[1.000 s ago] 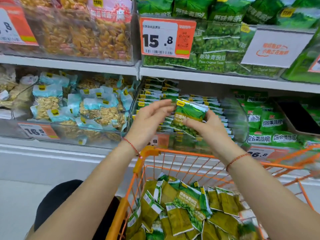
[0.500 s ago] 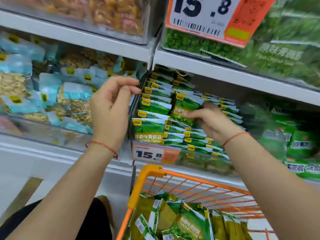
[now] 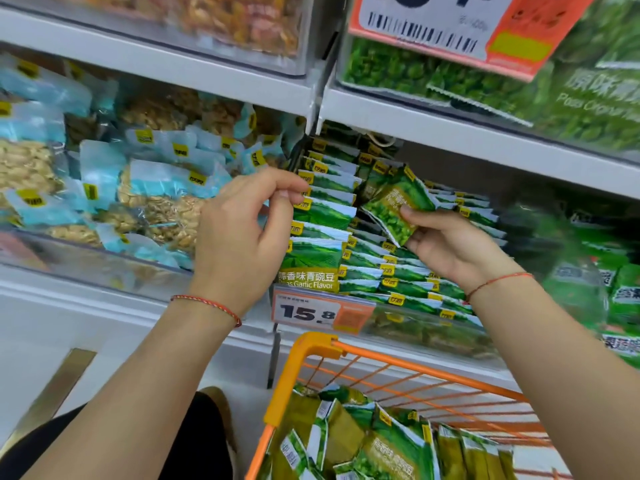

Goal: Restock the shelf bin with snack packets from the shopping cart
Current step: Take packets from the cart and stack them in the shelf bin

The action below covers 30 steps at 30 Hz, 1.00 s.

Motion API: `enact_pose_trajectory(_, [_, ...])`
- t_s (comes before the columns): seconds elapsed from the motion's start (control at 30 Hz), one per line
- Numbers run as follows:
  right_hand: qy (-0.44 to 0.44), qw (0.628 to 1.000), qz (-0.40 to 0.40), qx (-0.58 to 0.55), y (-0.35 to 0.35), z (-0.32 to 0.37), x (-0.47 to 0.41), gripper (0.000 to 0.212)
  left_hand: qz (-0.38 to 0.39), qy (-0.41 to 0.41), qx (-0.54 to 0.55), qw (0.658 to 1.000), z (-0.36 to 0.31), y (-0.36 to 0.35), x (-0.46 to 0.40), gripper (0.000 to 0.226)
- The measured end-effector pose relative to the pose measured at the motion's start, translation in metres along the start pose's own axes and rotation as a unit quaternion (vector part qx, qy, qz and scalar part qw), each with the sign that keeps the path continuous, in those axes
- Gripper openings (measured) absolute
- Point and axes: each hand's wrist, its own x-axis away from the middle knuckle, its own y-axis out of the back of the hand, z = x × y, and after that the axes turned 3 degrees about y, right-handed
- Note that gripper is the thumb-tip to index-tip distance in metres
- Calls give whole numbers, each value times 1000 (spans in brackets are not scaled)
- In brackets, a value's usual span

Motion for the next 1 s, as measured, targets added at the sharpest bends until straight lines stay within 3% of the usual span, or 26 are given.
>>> enact_pose_trajectory(0.1, [3,999,12,29,-9,2,-1,32,-4,0,-13,1000,0,0,0,24])
enact_pose_trajectory(0.23, [46,991,12,122,-16,2,3,95,-6,-6,-30,1000,0,0,0,24])
enact_pose_trajectory(0.27, [54,987,6,154,-17,2,5,101,-5,-5,-30,1000,0,1,0,24])
enact_pose_trajectory(0.37, [87,956,-42,275,-18,-3,9,86,-4,-5,-31,999,0,2,1,24])
enact_pose_trajectory(0.5, [130,923,-105,348,-27,-10,11,87,-4,-3,-47,999,-1,4,2,24])
enact_pose_trajectory(0.67, [117,866,-96,477,-49,-15,12,80,-3,-3,-58,998,-2,3,3,23])
enact_pose_trajectory(0.77, [80,883,-98,452,-52,-10,12,79,-1,-3,-64,998,-1,3,2,23])
enact_pose_trajectory(0.87, [111,901,-108,404,-48,-14,17,85,-2,-2,-59,998,-2,4,2,23])
enact_pose_trajectory(1.0, [192,851,-139,469,-47,-29,16,74,-1,-3,-59,998,-2,3,3,23])
